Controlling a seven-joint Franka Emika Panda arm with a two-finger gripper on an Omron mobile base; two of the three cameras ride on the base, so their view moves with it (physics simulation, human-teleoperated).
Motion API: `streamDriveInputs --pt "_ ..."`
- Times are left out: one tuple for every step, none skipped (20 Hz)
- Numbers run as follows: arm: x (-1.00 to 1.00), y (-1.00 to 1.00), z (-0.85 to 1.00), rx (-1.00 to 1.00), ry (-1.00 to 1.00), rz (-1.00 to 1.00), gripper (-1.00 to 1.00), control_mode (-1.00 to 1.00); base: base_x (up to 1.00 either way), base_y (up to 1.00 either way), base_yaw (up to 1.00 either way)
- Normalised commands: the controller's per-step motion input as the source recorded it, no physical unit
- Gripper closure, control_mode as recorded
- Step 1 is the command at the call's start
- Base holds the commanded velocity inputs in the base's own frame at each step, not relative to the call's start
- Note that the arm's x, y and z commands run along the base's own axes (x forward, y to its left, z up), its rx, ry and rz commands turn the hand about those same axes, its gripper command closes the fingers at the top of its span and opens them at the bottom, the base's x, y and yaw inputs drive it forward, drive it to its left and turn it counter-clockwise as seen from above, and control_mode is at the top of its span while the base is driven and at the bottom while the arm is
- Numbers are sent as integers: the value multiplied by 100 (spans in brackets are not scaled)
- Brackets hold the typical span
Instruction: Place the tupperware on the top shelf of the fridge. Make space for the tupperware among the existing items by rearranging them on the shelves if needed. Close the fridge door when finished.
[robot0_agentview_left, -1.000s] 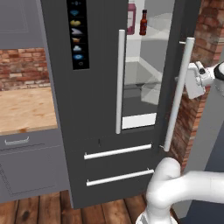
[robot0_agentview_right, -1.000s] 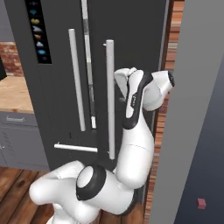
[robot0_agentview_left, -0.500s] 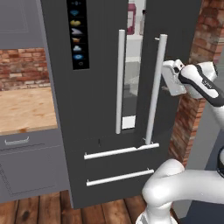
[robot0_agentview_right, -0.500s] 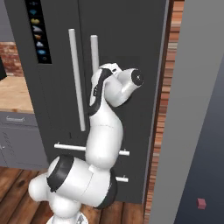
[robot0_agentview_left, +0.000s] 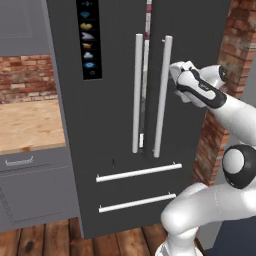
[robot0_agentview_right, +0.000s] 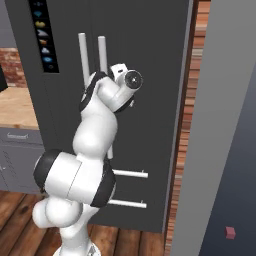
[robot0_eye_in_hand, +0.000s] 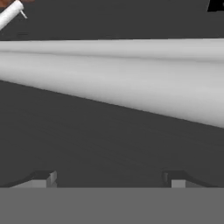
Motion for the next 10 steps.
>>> streamDriveInputs --pt "61 -5 59 4 12 -17 -100 -100 0 0 0" --pt "63 -5 56 4 13 -17 -100 -100 0 0 0" --pt "62 -6 53 3 13 -17 -100 -100 0 0 0" --pt "62 -9 44 3 12 -16 -100 -100 0 0 0" --pt "63 -9 37 3 11 -15 -100 -100 0 0 0" --pt "65 -13 28 4 9 -15 -100 -100 0 0 0" --pt "67 -16 18 5 8 -13 -100 -100 0 0 0" --pt "69 -18 9 5 6 -12 -100 -100 0 0 0" --pt "76 -26 0 9 1 -9 -100 -100 0 0 0" --pt "81 -31 0 11 0 -5 -100 -100 0 0 0"
